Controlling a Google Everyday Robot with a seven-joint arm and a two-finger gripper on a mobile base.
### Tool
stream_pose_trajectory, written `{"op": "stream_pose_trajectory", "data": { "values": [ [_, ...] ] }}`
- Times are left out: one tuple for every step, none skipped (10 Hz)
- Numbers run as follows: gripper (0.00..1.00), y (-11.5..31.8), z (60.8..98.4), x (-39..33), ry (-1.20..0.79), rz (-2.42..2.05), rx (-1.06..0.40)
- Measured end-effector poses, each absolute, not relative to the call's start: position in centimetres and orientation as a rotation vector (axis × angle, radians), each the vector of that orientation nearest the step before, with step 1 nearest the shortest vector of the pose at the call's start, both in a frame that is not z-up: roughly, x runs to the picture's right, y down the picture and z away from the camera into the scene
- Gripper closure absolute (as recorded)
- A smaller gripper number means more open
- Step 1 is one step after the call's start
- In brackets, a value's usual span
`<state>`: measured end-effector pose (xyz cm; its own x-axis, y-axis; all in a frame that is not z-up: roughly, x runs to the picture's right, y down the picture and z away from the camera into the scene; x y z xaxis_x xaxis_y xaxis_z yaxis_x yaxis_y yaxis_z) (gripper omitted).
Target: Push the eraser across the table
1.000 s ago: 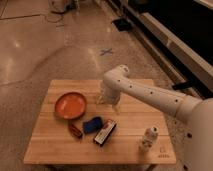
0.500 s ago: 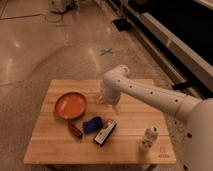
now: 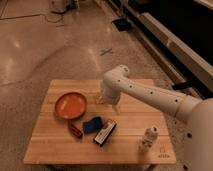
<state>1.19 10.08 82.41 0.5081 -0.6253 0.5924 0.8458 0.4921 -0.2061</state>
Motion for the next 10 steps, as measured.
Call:
{"op": "stream_pose_trajectory", "data": {
  "values": [
    [0.2,10.08,82.41,1.19,-0.48,-0.935,-0.516],
    [0.2,10.08,82.41,1.19,-0.48,-0.935,-0.516],
    [0.2,10.08,82.41,1.19,-0.48,-0.935,-0.516],
    [0.2,10.08,82.41,1.19,-0.48,-0.935,-0.516],
    [0.2,10.08,82.41,1.19,-0.48,-0.935,-0.516],
    [0.2,10.08,82.41,1.19,-0.48,-0.935,-0.516],
    [0.2,10.06,82.4,1.2,-0.479,-0.935,-0.516],
    [0.2,10.12,82.42,1.32,-0.476,-0.939,-0.518],
    [0.2,10.22,82.47,1.48,-0.472,-0.942,-0.521],
    [0.2,10.46,82.63,1.92,-0.461,-0.947,-0.53]
  ]
}}
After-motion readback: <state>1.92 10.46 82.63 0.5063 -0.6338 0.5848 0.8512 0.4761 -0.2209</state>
